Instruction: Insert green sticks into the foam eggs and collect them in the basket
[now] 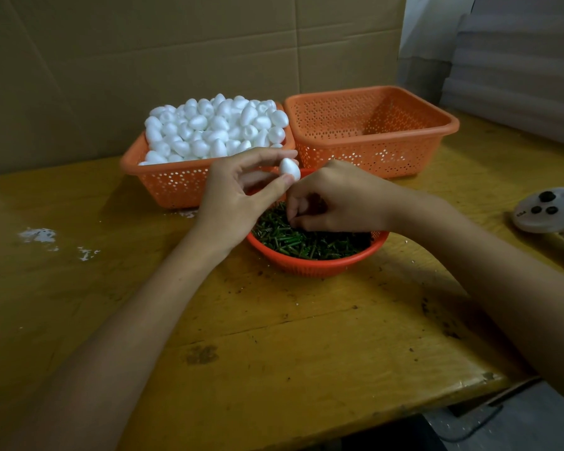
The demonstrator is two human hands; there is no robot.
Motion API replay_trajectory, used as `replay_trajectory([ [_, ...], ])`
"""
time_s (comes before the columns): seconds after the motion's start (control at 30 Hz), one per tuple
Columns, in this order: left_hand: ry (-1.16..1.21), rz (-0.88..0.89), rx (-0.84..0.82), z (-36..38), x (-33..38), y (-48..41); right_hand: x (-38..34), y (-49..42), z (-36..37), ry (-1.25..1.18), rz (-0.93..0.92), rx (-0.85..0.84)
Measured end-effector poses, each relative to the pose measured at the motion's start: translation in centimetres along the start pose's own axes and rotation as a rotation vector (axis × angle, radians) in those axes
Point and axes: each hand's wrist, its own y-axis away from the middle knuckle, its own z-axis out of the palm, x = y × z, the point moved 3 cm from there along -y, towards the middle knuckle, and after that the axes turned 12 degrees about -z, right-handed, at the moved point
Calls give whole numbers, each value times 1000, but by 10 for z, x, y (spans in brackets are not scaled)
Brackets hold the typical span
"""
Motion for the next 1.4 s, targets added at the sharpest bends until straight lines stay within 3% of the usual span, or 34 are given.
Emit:
replay_trajectory([
  [1.13, 30, -17, -4, -1, 5, 3, 0, 0, 0, -13, -3, -2],
  [1.4, 153, -61, 7, -2, 6, 2, 1, 0, 0, -9, -6, -3],
])
